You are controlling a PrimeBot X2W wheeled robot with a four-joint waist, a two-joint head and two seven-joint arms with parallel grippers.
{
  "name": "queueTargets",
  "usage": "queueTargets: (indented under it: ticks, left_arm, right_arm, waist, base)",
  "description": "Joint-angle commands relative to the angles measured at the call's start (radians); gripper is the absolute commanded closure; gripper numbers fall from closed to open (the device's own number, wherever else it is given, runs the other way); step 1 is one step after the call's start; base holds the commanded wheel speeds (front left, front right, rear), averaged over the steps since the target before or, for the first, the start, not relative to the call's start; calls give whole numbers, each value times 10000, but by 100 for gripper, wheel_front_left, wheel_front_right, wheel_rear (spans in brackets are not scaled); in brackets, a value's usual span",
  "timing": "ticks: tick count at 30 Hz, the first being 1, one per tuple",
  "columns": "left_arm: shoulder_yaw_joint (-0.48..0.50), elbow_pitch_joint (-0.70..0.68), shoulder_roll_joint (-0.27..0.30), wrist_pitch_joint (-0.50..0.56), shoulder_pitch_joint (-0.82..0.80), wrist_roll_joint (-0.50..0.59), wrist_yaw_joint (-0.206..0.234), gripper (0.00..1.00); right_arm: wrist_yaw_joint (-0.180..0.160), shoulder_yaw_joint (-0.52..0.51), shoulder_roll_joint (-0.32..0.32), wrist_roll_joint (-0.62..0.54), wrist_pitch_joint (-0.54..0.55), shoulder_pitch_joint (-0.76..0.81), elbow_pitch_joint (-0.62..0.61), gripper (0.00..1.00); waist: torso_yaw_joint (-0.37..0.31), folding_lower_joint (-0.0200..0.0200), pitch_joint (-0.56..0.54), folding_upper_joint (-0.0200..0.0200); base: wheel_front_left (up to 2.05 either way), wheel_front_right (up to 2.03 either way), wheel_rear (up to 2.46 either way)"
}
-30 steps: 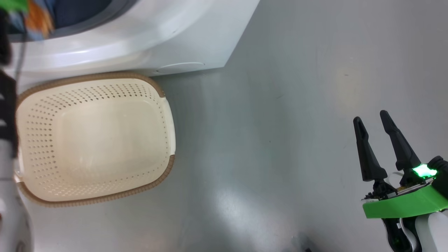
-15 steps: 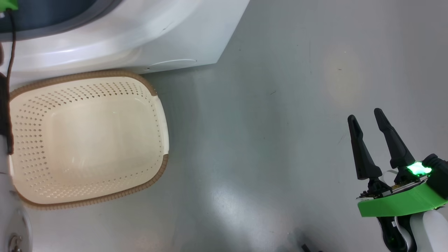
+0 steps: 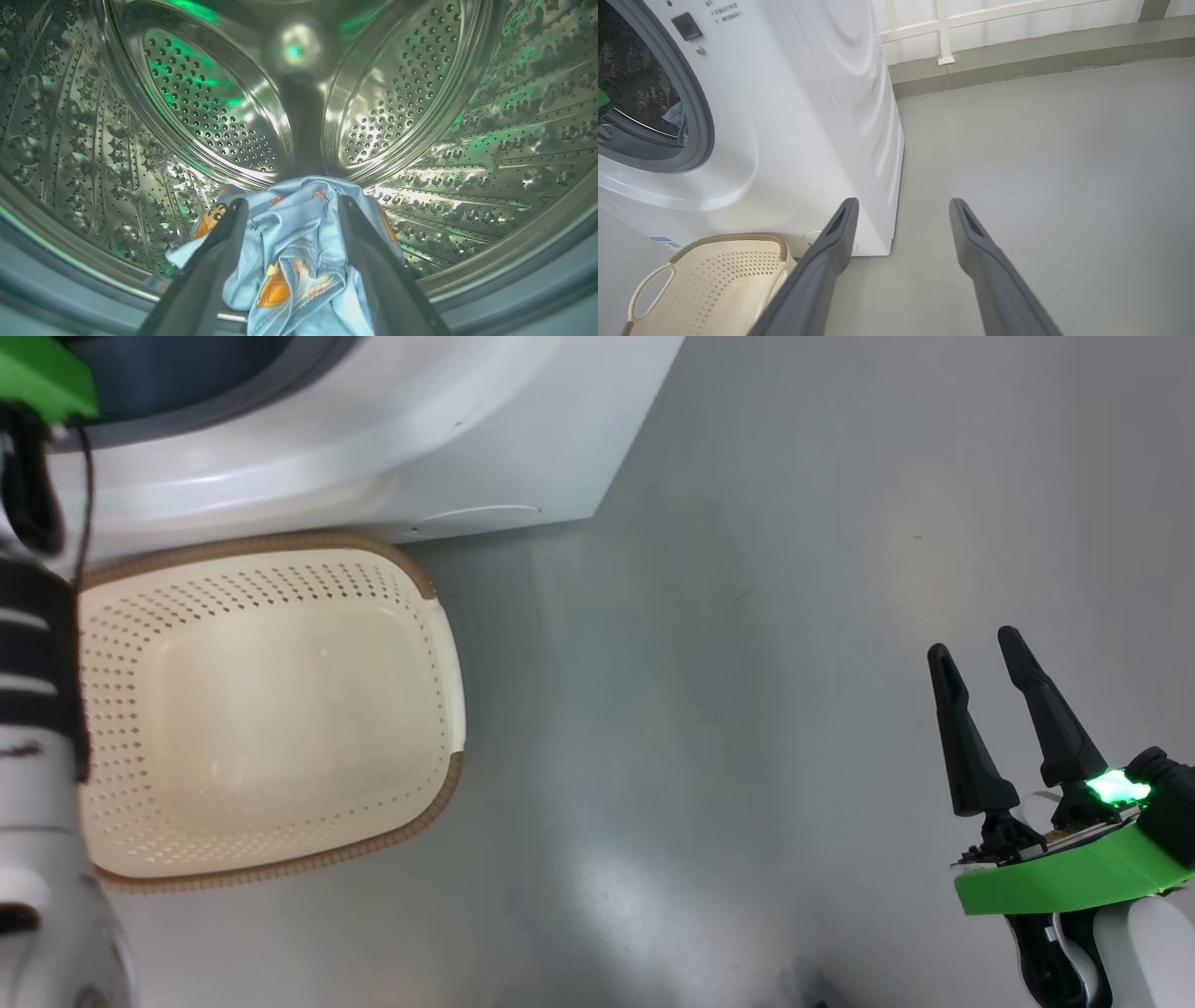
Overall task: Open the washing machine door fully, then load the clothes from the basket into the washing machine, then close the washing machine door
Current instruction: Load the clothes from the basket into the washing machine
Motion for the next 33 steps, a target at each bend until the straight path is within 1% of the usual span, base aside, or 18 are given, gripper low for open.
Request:
queueTargets:
  ticks: [1,9,11,17,23,33]
  left_arm:
    - [204,-416,312,-23,423,-7,-6,0]
    - [797,-1538,-335,-23,2114,68,-44,0]
    - [844,-1665,-393,-23,2329,108,-54,0]
    - [1415,-2468,-784,-23,3598,-22,-113,0]
    - [1448,-3119,-978,-23,4905,198,-166,0]
    - [1273,-4134,-1117,-23,6955,553,-186,0]
  right_arm:
    - [62,118,-142,-31,-48,172,-173,0]
    - [62,0,-312,-89,-48,392,-184,0]
    - [62,-23,-337,-92,-48,422,-180,0]
    - [62,-72,-521,-148,-48,697,-105,0]
    - [62,-109,-676,-167,-48,1065,60,0]
    - [62,-91,-872,-217,-48,1636,291,0]
  waist:
    - [79,0,-100,-1]
    - [362,0,-544,-1]
    - [399,0,-603,-1]
    - [655,0,-1078,-1]
    - [894,0,-1726,-1]
    - [1176,0,-2777,-1]
  base:
    - [0,0,0]
    - [0,0,0]
    - [0,0,0]
    - [0,0,0]
    - [0,0,0]
    - [0,0,0]
